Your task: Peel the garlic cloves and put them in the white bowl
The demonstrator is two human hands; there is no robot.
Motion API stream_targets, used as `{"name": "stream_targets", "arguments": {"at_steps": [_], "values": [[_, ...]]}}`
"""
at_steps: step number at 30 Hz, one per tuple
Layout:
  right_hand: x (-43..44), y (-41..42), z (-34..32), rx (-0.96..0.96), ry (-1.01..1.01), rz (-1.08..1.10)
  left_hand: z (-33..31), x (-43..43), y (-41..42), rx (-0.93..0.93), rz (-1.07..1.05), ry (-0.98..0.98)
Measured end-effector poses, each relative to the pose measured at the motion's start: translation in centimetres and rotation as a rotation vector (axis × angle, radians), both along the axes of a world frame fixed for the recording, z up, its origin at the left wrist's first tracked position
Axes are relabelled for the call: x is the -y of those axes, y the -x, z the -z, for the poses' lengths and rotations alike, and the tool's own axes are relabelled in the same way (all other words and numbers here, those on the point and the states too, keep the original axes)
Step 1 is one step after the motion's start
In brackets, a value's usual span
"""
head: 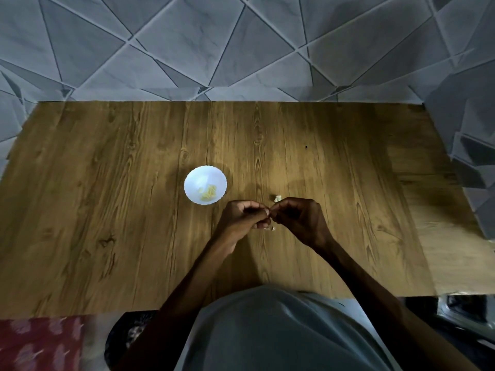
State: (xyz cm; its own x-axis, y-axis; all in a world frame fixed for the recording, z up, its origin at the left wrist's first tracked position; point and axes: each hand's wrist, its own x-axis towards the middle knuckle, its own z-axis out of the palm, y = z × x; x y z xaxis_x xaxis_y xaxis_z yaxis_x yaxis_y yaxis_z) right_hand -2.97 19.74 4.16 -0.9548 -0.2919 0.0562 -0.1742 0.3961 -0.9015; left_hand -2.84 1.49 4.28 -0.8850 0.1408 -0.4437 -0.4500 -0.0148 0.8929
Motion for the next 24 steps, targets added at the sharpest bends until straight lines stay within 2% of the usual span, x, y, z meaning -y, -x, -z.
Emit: {"name": "stream_targets", "arguments": {"at_steps": [6,10,15,18,24], "values": [[0.1,0.3,0.6,0.053,0.008,0.051,-0.1,-0.3,0.0,-0.037,-0.022,-0.007],[0.2,0.1,1.1,0.131,-0.004,0.073,0.4,-0.1,-0.2,-0.007,-0.049,-0.081],[-0.2,-0.1,1.2,0.347,0.163,0.030,1.0,0.1,-0.1,0.084,-0.067,-0.169],[-0.1,-0.1,1.8,0.414,0.173,0.063,1.9,0.1,-0.1,0.165,-0.082,-0.204],[-0.6,0.1,3.0,0.479,0.111,0.209,3.7,1.7,-0.1,0.140,-0.120,-0.081]]}}
